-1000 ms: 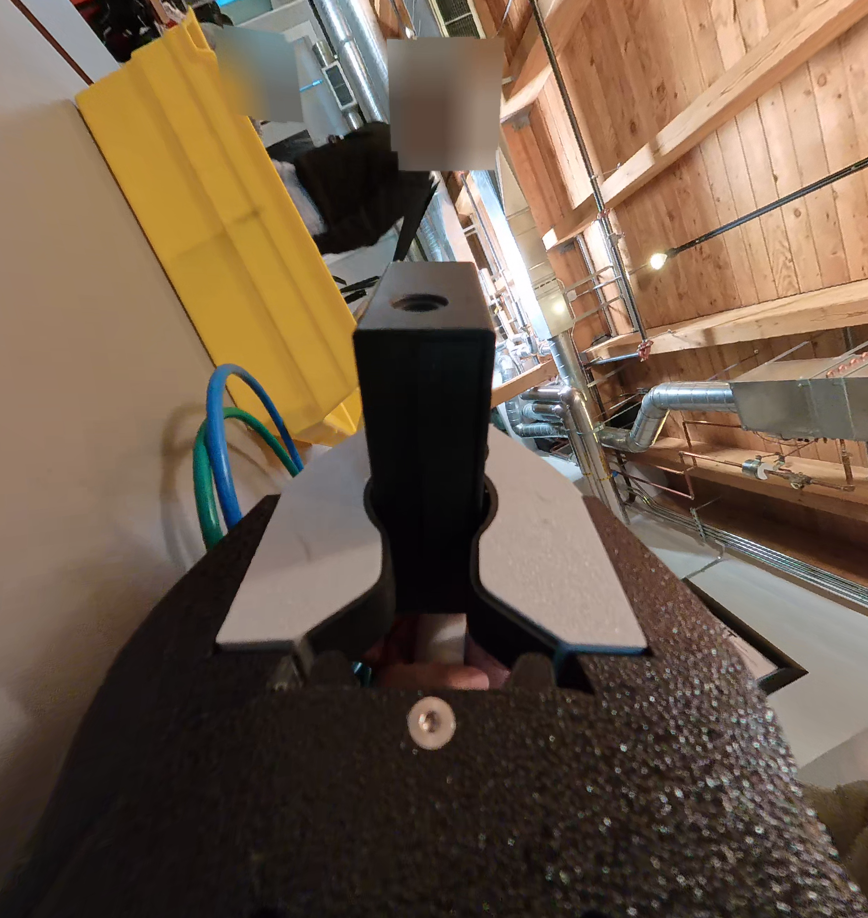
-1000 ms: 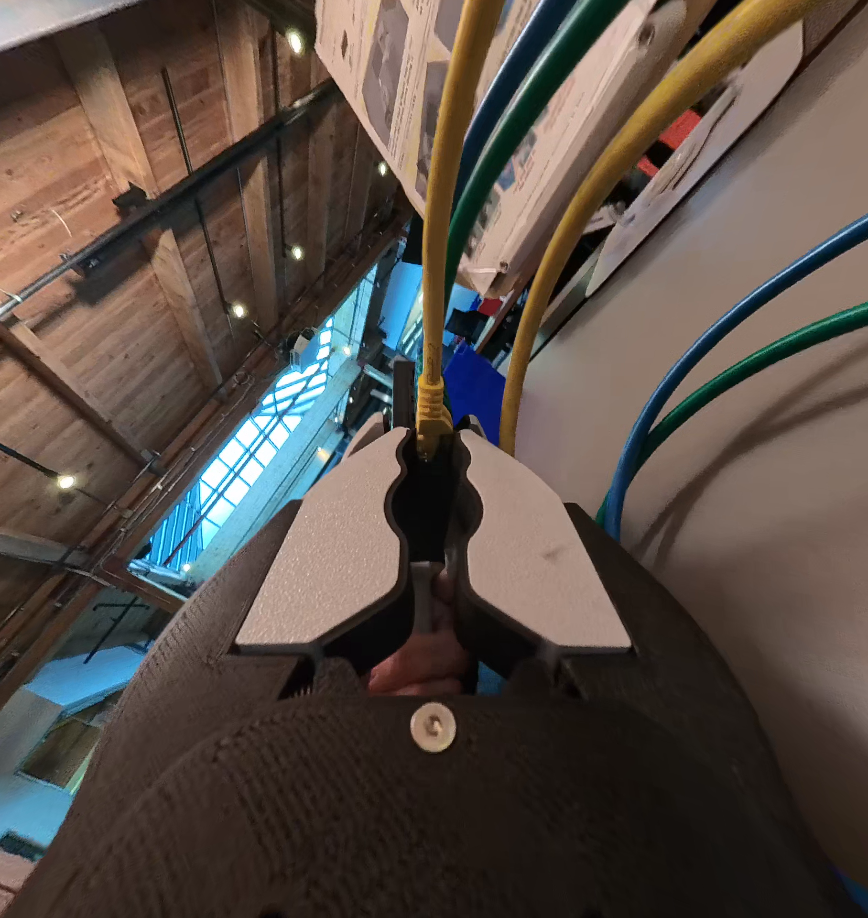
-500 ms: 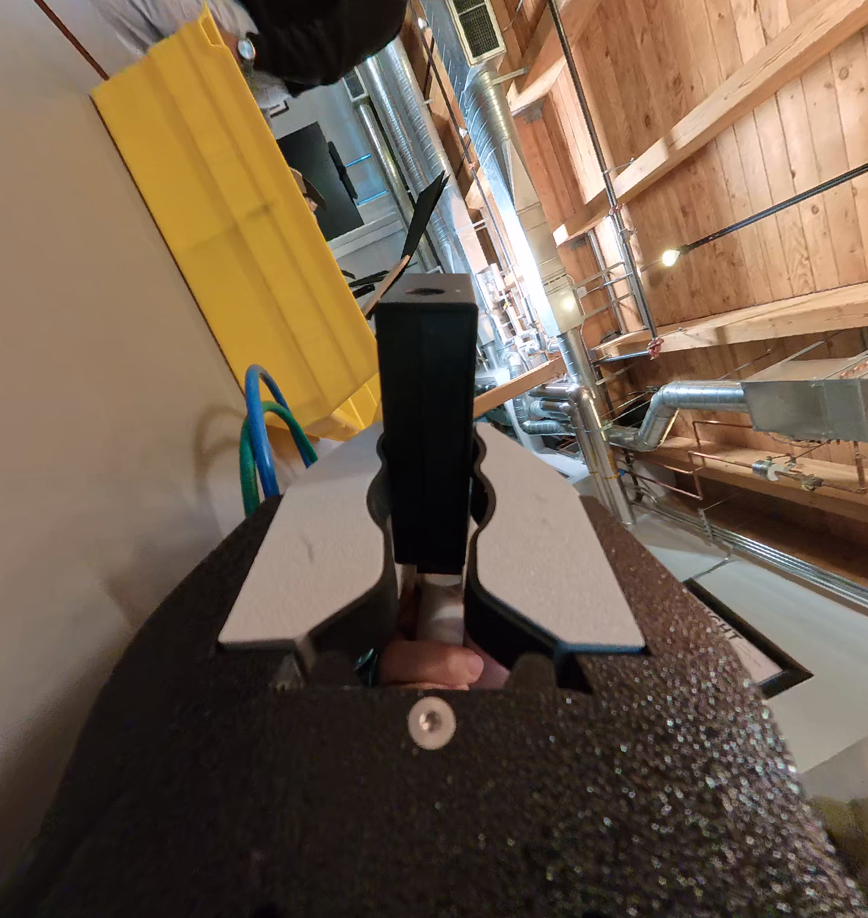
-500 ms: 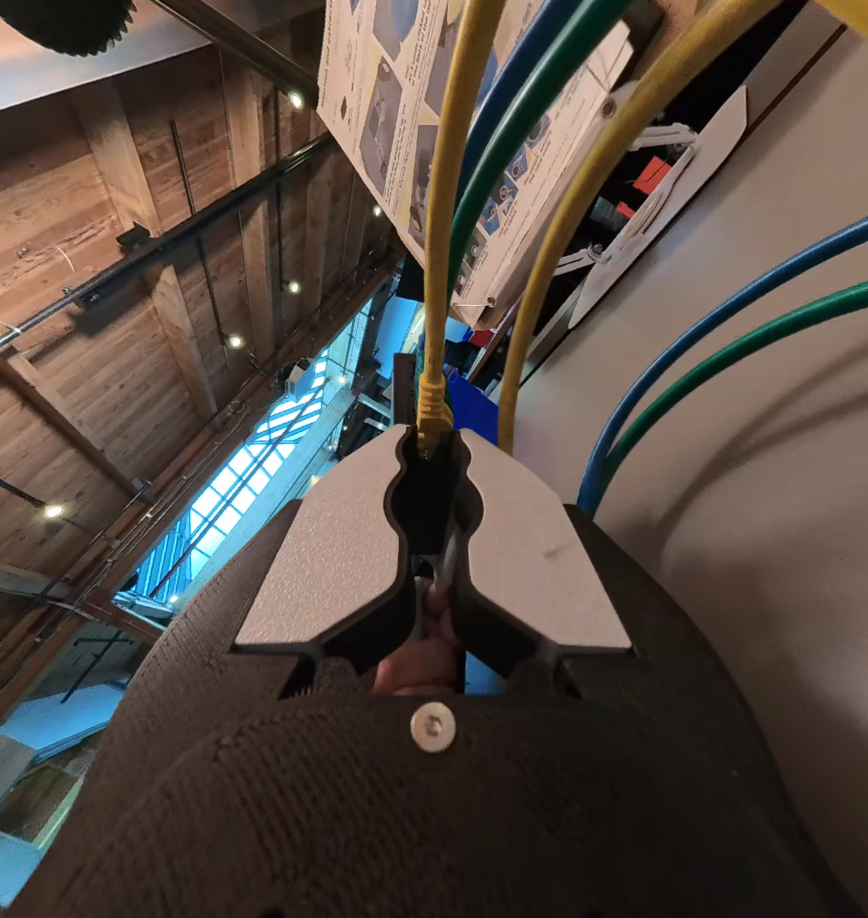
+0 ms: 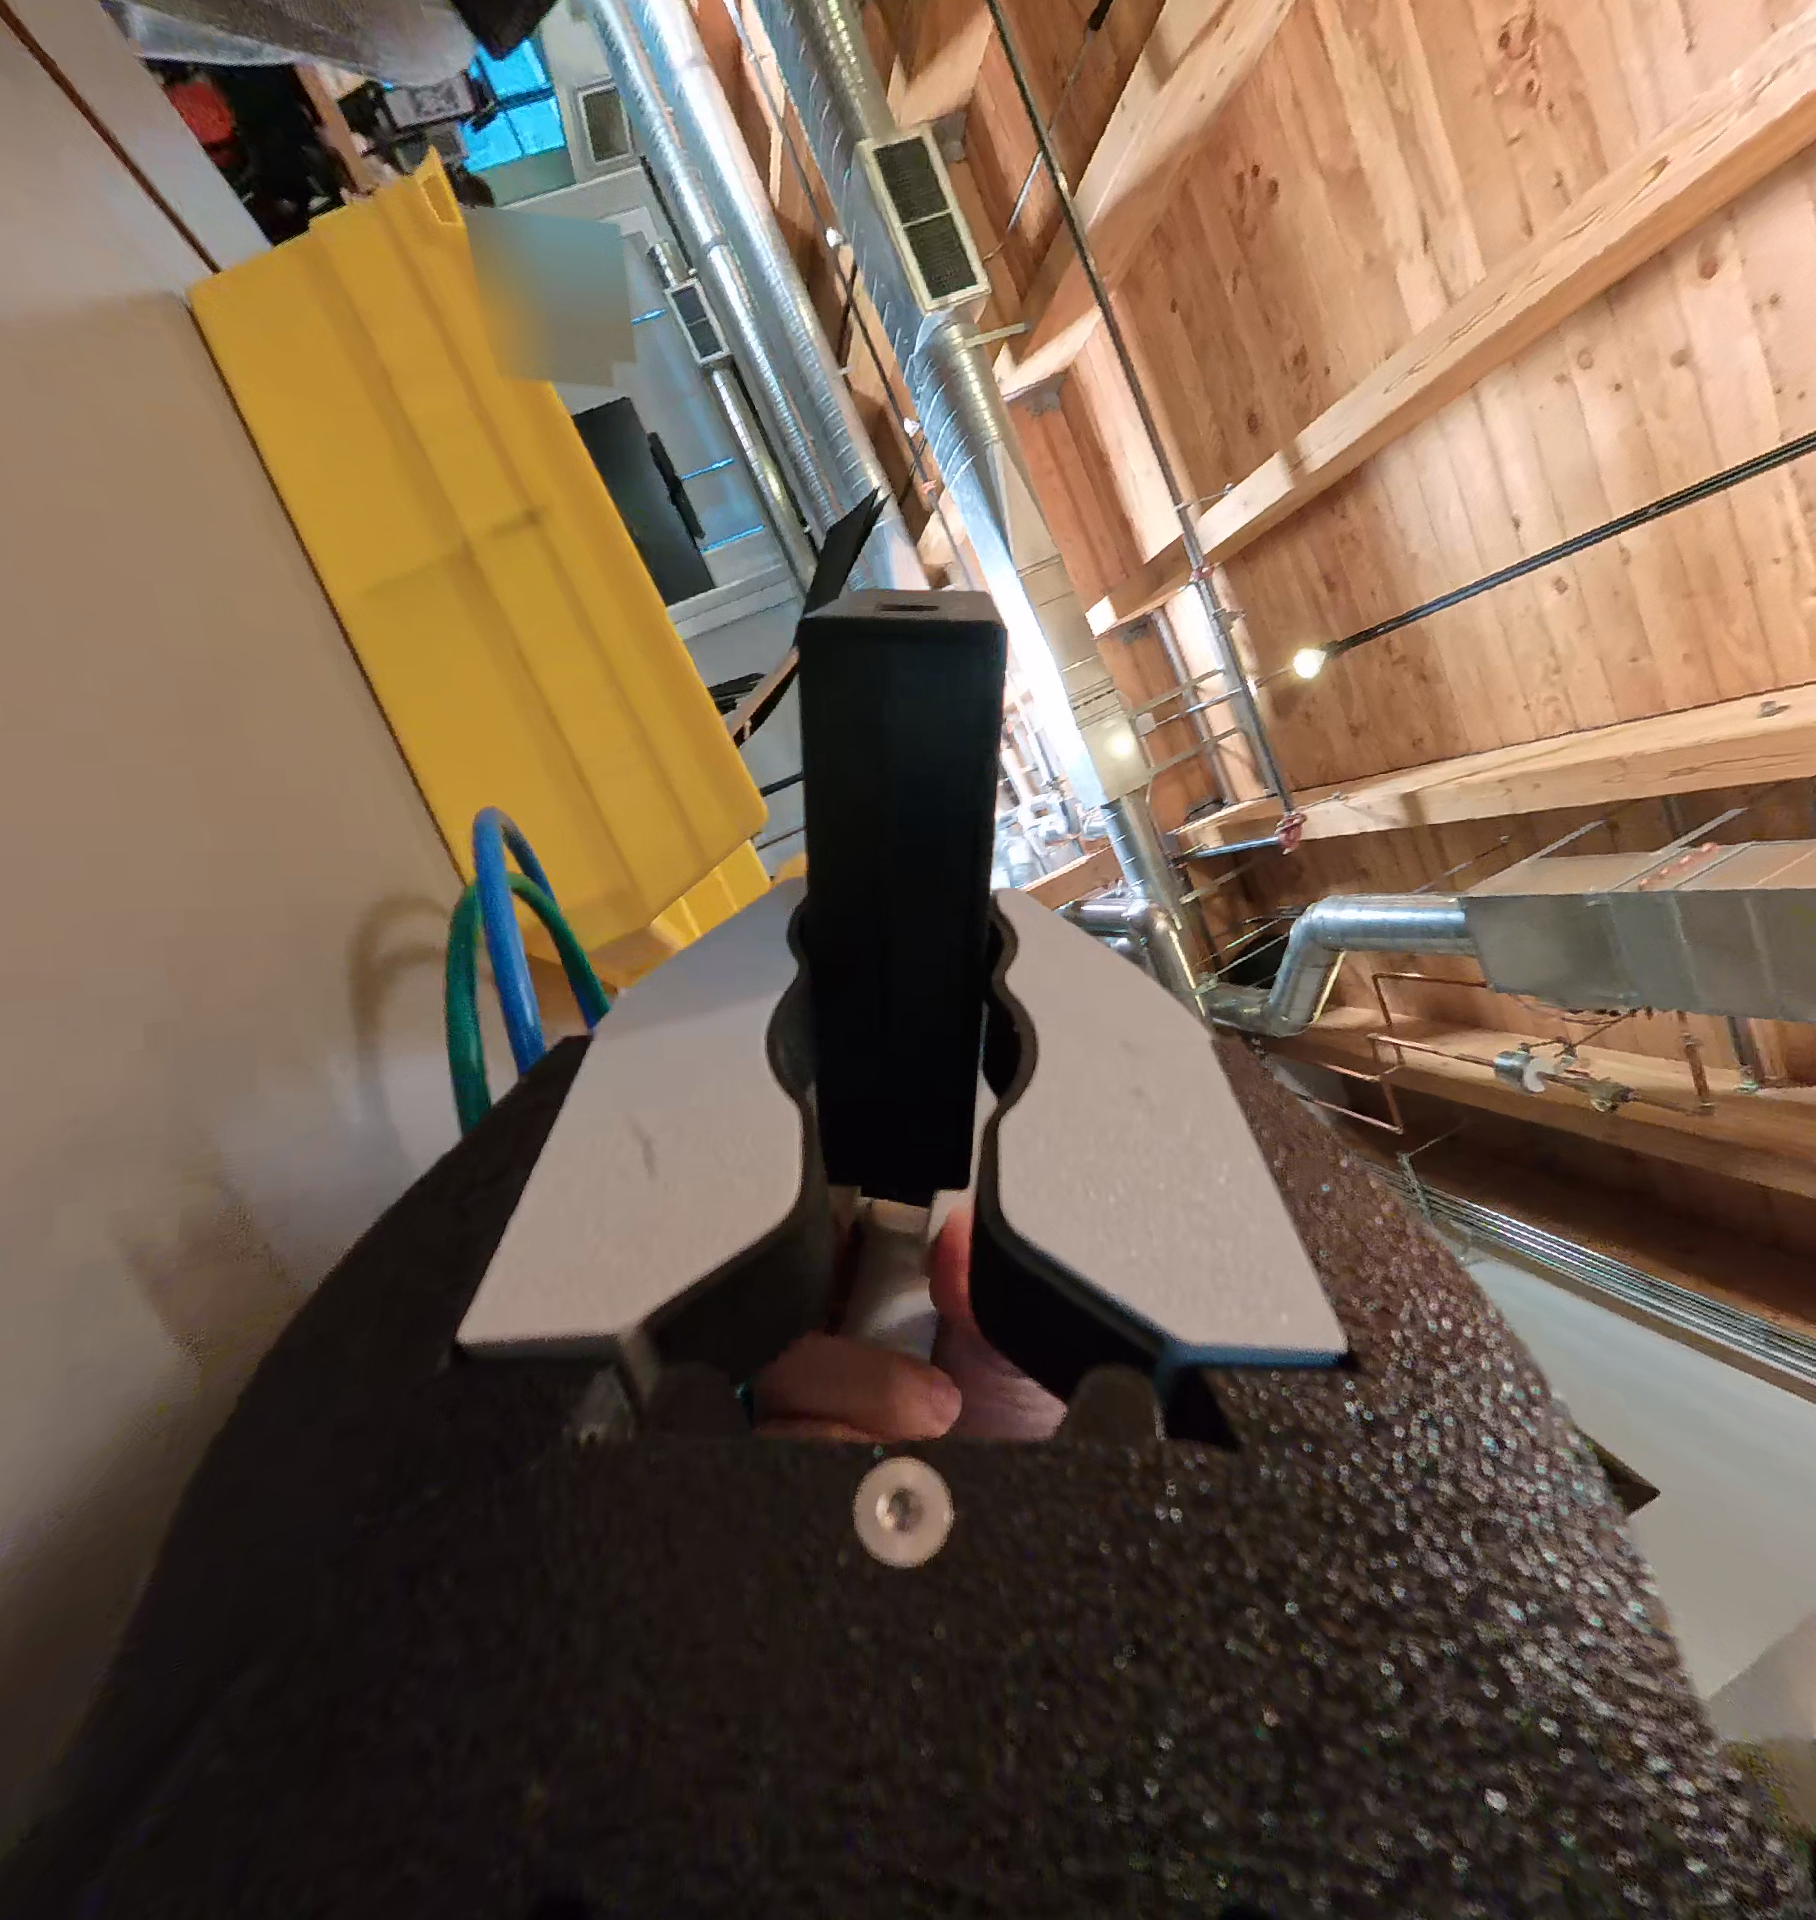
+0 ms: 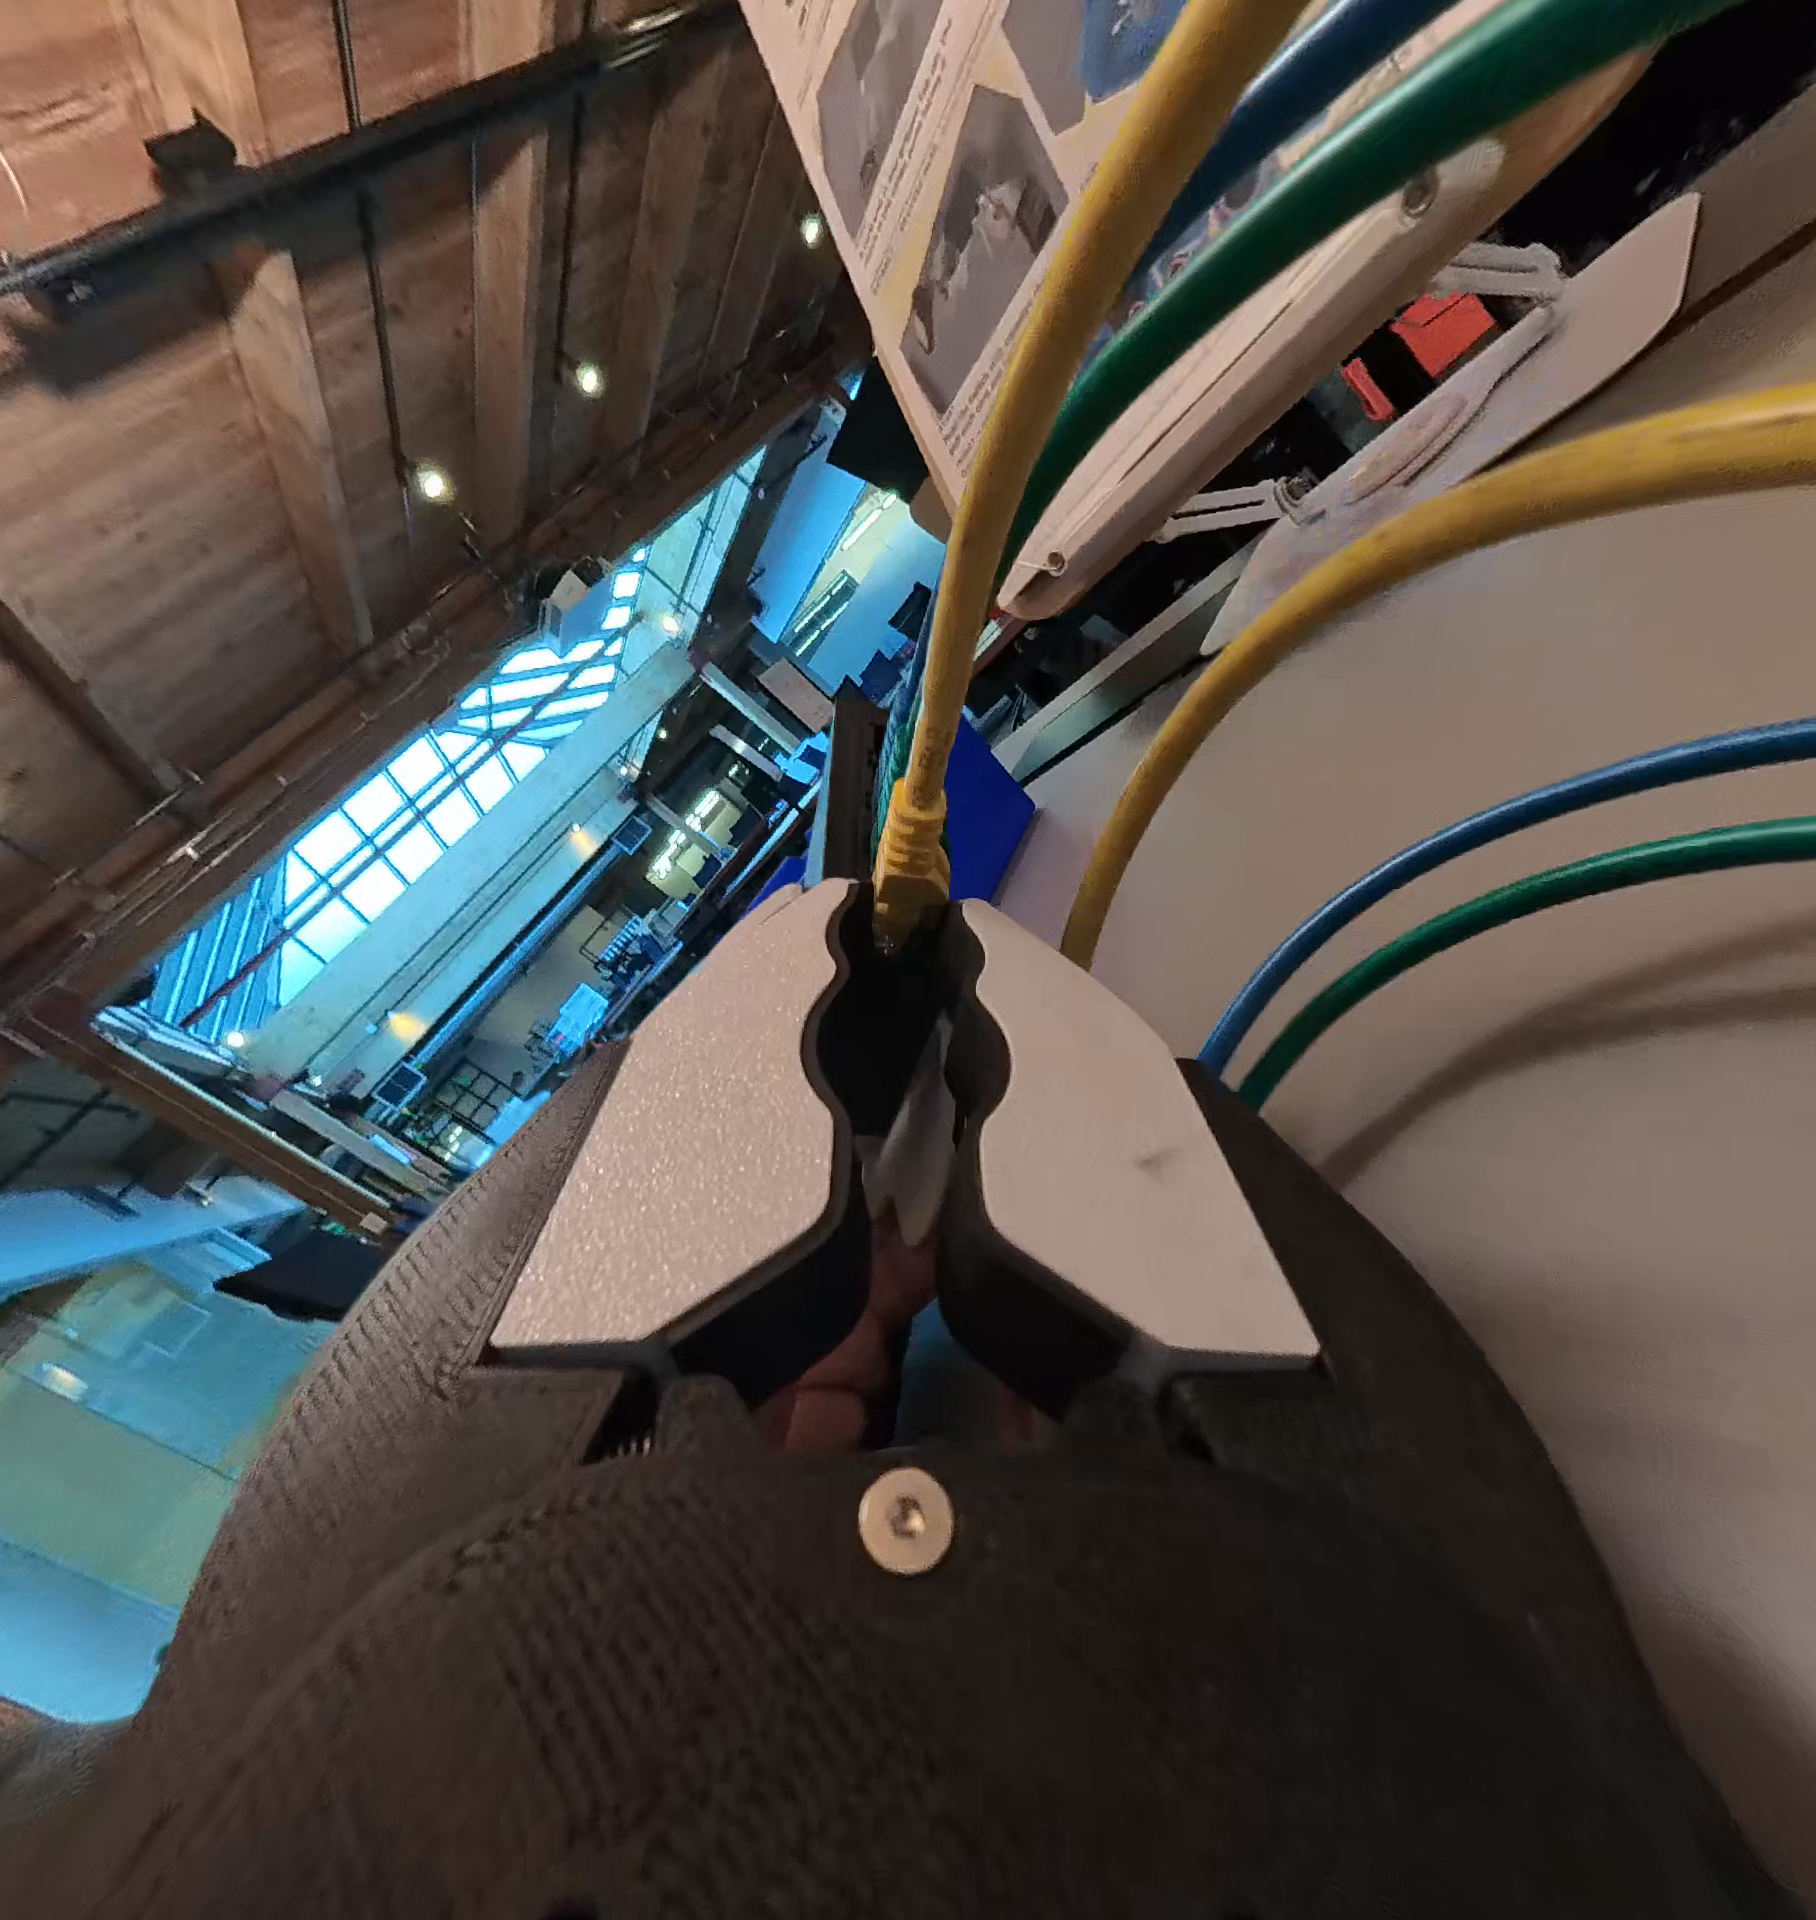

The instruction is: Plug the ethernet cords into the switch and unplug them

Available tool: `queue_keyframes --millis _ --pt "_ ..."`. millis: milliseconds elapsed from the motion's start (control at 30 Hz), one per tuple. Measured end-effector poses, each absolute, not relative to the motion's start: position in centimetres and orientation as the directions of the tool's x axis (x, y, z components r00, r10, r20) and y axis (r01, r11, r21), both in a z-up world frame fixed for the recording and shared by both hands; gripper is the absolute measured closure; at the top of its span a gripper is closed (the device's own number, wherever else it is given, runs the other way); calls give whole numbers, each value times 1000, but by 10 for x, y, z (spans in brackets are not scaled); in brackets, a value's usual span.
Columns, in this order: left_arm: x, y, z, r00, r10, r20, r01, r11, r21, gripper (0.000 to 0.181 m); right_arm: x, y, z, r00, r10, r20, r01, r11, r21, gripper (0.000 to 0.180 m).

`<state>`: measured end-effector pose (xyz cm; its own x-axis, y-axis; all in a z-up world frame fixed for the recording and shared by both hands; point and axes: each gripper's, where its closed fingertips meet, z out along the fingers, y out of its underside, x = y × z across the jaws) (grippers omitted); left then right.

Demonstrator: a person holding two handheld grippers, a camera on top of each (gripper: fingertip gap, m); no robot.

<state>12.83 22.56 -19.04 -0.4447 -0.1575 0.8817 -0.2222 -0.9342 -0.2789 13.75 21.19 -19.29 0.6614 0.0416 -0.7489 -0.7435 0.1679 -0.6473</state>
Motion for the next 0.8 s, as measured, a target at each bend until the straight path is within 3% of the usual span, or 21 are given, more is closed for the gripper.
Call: queue_keyframes --millis 167,233,367,600,800 --pt "126 226 -180 -476 -202 856 -197 -924 -328 154 136 213 -182 604 152 -782 -794 195 -576 166" --pt "125 226 -177 -474 -152 867 -219 -934 -283 154 135 213 -178 666 119 -737 -744 180 -643 165" --pt "123 226 -170 -491 -204 847 -194 -922 -334 154 133 213 -172 698 125 -705 -715 158 -681 165" --pt "120 223 -161 -524 -319 790 -151 -877 -455 153 128 208 -167 558 221 -800 -829 172 -532 166" --pt "121 223 -164 -514 -343 786 -145 -869 -473 154 129 208 -172 528 191 -828 -848 179 -499 166"
